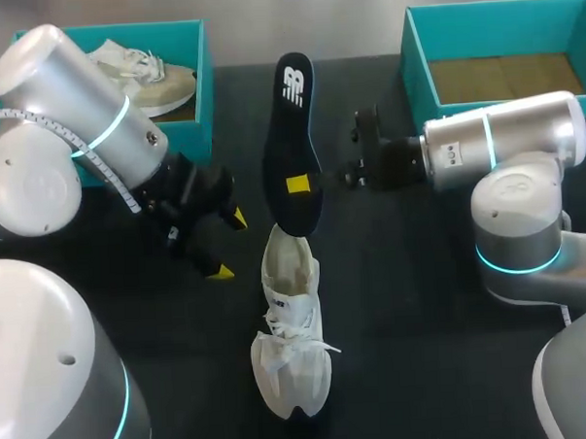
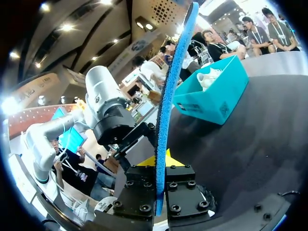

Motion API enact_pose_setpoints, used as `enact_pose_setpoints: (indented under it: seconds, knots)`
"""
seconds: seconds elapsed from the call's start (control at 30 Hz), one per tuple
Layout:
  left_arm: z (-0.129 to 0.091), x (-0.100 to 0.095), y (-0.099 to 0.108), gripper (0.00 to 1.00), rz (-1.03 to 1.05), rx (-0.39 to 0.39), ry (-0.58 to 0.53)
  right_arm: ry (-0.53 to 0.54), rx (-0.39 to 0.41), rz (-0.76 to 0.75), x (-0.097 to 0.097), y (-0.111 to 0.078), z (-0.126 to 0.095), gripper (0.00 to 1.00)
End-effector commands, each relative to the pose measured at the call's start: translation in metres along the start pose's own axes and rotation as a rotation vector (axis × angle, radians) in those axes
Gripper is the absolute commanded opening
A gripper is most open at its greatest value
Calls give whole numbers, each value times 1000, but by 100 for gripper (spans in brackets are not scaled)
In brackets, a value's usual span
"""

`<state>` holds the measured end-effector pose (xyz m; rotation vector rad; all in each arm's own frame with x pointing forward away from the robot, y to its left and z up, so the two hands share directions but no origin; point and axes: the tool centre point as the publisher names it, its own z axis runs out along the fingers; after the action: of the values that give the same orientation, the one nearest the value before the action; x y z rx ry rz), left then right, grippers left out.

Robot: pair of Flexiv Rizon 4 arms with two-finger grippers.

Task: Take the shoe out of the shoebox, open the shoe tongue, remove and reinsert the insole, then place the shoe into the shoebox

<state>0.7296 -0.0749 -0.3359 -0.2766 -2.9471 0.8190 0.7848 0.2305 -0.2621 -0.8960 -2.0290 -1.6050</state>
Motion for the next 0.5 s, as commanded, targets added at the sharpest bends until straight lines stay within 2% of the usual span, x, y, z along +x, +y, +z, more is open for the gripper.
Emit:
enact_pose_setpoints:
  seconds: [0.03, 0.13, 0.5]
  knots:
    - [0, -1, 0, 100, 0, -1, 2, -2, -1, 0, 0, 0, 2, 0]
    - [8, 1, -1, 100, -17, -33, -25, 0, -20, -18, -1, -3, 4, 0]
    - [22, 3, -6, 100, -50, -61, -45, 18, -97, -82, 3, -8, 3, 0]
